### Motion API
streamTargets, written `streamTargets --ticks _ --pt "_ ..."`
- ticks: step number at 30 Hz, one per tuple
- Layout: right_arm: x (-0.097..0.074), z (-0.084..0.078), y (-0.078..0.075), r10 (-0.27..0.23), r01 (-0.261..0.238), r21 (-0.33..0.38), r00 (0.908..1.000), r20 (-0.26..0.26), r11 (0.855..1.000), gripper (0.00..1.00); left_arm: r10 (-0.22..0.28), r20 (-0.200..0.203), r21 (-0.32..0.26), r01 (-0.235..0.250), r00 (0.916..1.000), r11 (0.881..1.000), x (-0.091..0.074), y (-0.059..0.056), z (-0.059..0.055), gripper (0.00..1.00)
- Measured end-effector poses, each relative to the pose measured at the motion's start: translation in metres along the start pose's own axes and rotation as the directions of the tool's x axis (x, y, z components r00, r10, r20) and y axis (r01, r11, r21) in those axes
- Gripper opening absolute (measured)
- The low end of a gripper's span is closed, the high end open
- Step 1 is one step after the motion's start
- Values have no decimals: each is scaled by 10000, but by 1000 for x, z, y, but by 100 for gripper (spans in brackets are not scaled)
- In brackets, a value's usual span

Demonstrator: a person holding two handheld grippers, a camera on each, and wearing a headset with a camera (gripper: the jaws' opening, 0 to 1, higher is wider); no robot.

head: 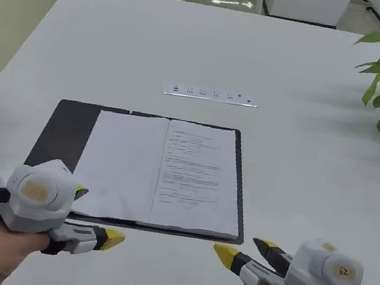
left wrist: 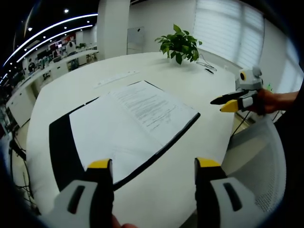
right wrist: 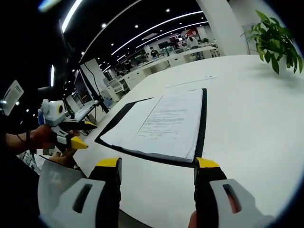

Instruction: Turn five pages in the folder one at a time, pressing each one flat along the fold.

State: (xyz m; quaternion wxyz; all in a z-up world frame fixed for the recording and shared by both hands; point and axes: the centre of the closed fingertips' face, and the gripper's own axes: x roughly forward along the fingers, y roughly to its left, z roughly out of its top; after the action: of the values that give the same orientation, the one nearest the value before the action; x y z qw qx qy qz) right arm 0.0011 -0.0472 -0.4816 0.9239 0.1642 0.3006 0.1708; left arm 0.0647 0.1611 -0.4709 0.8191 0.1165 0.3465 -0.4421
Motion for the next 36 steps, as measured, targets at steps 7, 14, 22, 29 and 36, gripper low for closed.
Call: streamTargets --ticks 7,14,22,29,36 --pt "-2 -4 -3 -58 58 212 10000 -9 9998 60 -672 182 421 664 9976 9969 29 -23 25 68" --pt "-1 -2 -3 -24 24 241 10000 4 9997 60 -1187 153 972 1167 9928 9884 53 -43 46 67" --pt "-7 -2 -10 -105 105 265 9999 1 9996 60 -1730 51 1058 1715 9849 9795 77 -59 57 66" --pt "-10 -6 -16 -220 221 430 9998 -39 9988 59 -1951 -84 901 1950 9808 9766 95 -67 59 64" --pt "-8 -9 -17 -191 200 472 9996 -189 9987 59 -2047 -184 1019 2055 9787 9733 114 -76 62 63"
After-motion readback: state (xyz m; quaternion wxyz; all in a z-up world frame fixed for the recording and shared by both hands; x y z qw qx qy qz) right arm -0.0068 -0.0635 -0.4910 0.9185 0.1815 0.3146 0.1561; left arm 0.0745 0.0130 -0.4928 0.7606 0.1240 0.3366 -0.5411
